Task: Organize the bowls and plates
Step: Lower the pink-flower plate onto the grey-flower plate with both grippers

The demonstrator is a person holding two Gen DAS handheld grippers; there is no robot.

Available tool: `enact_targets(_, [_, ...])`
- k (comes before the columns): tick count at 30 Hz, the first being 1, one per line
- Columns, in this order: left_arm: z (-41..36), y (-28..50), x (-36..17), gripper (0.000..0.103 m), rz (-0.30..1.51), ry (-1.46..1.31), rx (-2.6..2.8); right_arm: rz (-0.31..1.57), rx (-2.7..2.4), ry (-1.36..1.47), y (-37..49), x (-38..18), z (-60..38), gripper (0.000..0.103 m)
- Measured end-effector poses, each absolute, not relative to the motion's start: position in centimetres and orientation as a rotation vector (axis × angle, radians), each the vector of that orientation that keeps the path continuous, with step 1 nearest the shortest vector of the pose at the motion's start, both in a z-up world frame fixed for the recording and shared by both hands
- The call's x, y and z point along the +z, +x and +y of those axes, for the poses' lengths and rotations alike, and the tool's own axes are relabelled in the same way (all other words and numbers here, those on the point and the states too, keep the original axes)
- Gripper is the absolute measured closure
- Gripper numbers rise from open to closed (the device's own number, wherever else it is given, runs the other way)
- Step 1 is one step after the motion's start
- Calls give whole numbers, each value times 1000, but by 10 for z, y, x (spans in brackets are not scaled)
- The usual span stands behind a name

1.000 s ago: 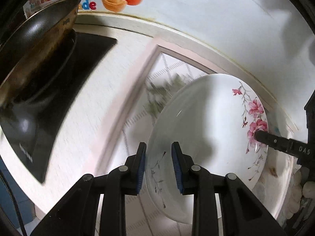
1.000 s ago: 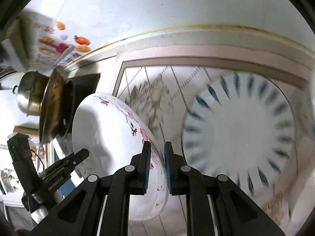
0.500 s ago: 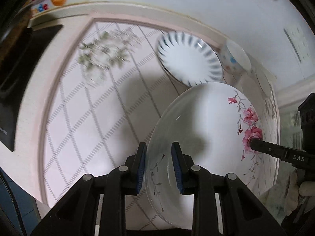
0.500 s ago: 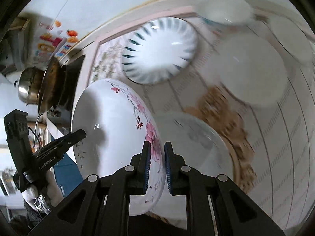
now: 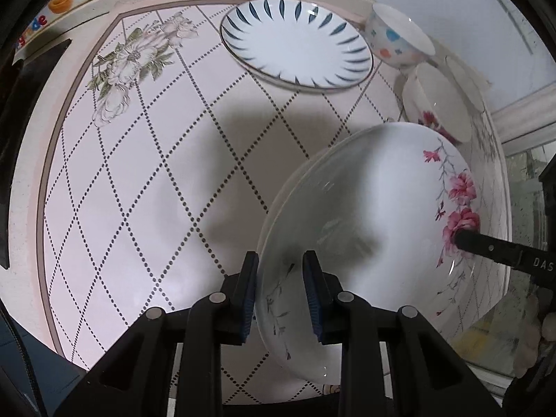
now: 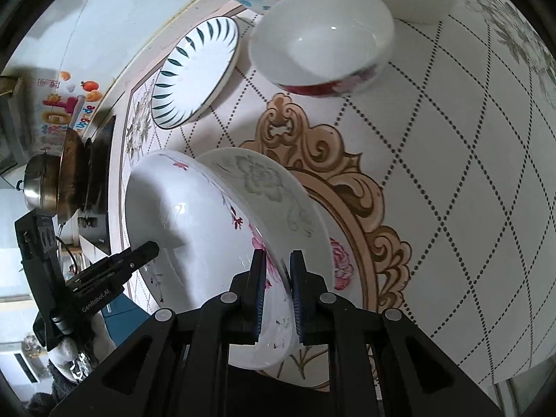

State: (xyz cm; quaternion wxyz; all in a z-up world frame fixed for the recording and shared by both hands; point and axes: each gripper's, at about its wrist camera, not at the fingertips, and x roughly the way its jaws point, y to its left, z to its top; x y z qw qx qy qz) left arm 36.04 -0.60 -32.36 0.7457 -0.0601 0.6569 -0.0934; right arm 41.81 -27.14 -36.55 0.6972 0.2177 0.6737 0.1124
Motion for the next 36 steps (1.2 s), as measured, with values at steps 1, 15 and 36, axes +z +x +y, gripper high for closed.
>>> enact_targets(1, [-8, 360, -325, 80, 1439, -123, -203, 1503, 249, 484, 419, -366, -271, 87])
enact_targets(15, [-18, 362, -338, 80, 1458, -43, -169, 1507, 230, 421, 422, -376, -259, 87])
enact_targets(36, [1, 379, -318, 79, 1505, -146, -160, 1589, 140, 329, 429, -372, -255, 83])
